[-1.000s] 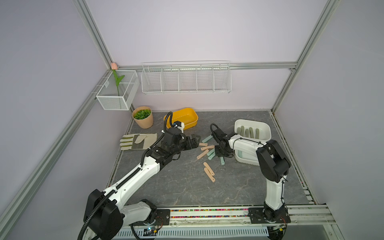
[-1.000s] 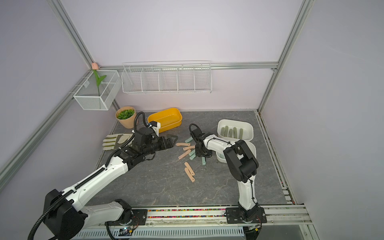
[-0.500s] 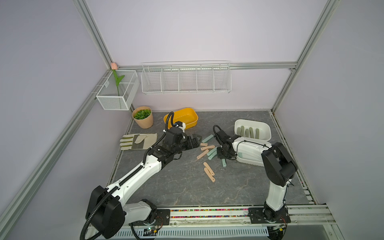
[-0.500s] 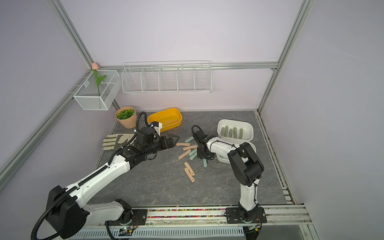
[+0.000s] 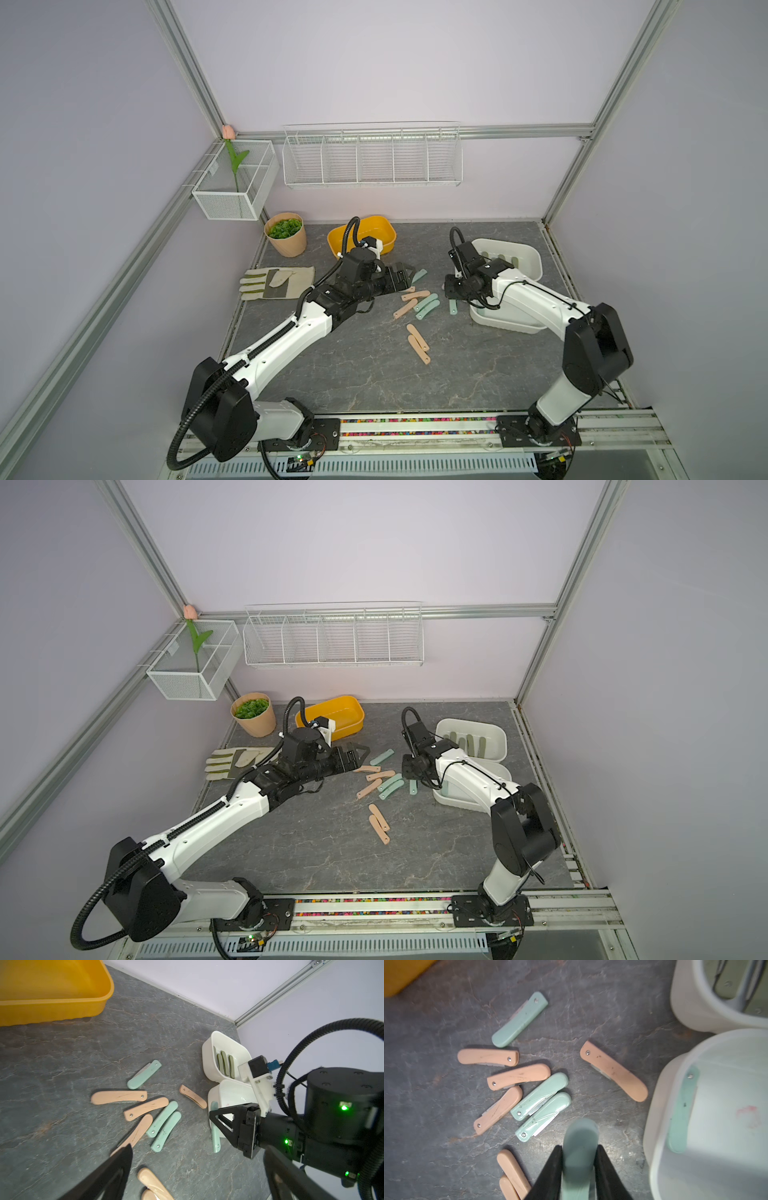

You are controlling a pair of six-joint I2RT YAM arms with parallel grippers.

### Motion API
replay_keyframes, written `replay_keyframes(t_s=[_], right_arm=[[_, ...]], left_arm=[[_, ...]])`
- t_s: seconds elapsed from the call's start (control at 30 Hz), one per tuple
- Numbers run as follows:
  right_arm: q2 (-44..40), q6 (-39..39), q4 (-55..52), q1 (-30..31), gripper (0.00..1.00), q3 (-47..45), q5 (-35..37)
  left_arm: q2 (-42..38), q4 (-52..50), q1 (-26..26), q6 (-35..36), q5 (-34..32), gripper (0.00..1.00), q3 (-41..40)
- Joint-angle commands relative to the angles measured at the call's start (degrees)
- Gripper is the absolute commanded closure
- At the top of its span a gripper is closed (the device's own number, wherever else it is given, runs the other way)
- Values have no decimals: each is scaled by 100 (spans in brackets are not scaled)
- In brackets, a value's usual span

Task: Place the fruit knives into the storage box by color
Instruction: Place the fruit knife in the storage box.

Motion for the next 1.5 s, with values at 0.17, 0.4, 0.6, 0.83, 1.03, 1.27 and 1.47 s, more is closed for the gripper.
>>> replay_keyframes(t_s=[0.17,0.4,0.6,0.83,1.03,1.27,1.47], right_arm=[[-856,-437,-146,-976,70,-476,-221],[-1120,-781,51,-1673,70,-1076,-265],[-935,-1021,393,-2127,70,-1320,-320],[-355,-1014,605,-2240,70,-1161,-493],[189,-906,675,-2240,71,-971,-630],[292,-875,782,-2242,71,-1052,-690],[124,-867,797,-2236,65,-1238,-820]], left_arm=[[696,-5,-503,-13,32,1,846],[1261,1,-796,-6,130,1,1374],[1468,5,-874,-8,183,1,1564],[1506,-7,-885,7,166,1,1566],[1563,-26,-885,51,159,1,1605],[1640,-82,-884,135,163,1,1650],[1700,-72,-883,145,206,1,1677]])
